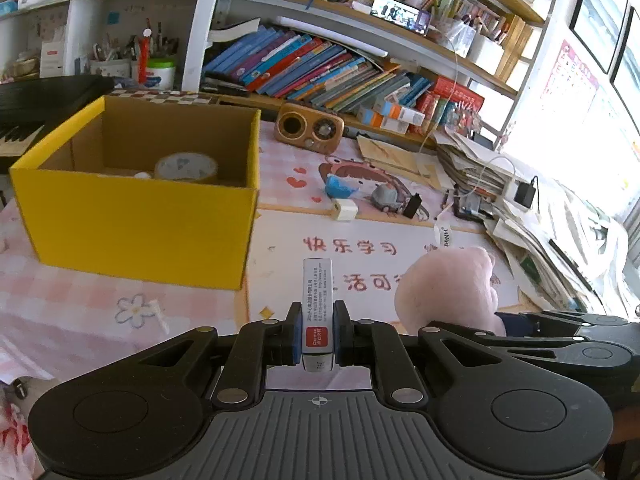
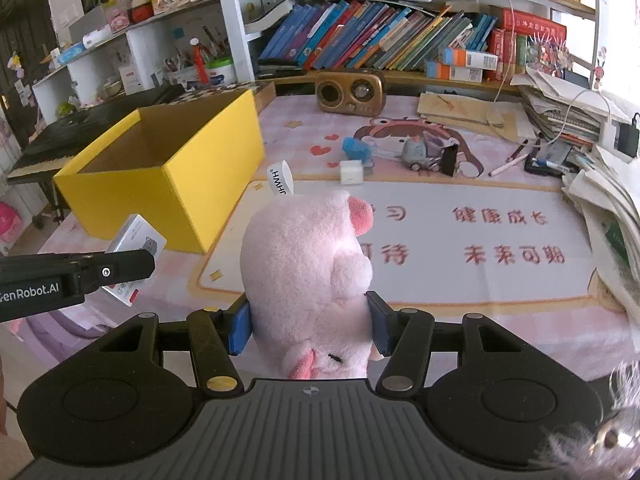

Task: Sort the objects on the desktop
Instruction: 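Carry the pig and the medicine box together toward the yellow box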

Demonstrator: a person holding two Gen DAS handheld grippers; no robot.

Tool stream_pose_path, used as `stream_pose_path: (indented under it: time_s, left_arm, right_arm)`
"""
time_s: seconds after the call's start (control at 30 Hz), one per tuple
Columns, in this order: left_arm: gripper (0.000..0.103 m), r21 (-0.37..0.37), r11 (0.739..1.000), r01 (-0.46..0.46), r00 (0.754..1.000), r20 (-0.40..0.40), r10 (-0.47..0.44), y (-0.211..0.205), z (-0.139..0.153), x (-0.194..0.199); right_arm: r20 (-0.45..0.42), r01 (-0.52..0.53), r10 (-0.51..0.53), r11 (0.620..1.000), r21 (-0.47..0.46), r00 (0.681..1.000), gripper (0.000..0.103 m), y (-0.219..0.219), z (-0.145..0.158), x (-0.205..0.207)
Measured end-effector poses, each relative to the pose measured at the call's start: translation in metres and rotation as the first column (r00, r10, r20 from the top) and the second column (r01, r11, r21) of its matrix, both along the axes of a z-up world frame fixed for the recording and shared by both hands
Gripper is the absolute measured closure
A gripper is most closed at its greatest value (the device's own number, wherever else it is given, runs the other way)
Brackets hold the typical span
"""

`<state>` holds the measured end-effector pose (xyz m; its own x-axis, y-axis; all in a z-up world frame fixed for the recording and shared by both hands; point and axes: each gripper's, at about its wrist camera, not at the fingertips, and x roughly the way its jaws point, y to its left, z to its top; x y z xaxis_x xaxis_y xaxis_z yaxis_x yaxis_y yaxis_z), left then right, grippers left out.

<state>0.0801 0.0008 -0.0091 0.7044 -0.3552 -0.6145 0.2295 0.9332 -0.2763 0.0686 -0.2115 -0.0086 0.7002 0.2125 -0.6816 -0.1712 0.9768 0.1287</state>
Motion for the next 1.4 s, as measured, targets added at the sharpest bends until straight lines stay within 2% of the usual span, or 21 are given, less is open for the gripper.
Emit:
stream_pose_path:
  time_s: [0.3, 0.77, 1.4]
  left_arm:
    - [0.09, -0.001, 1.0, -0.008, 1.0, -0.024, 0.008, 0.035, -0.007, -0.028]
    - [0.09, -0.012, 0.994, -0.108, 0.994, -0.022, 0.108, 0.085, -0.007, -0.055]
    - [0.09, -0.013, 0.983, -0.183, 0.983, 0.014, 0.183, 0.11, 0.0, -0.061]
  right_arm:
    - [-0.028, -0.025, 0.025, 1.0, 0.013, 0.999, 0.049, 0.036, -0.008, -0.025]
    - [-0.029, -0.141, 0.141, 0.99, 0.011, 0.99, 0.049, 0.089, -0.008, -0.037]
    - [0.006, -0.227, 0.227, 0.974, 0.007, 0.974, 0.049, 0.117, -0.001, -0.03]
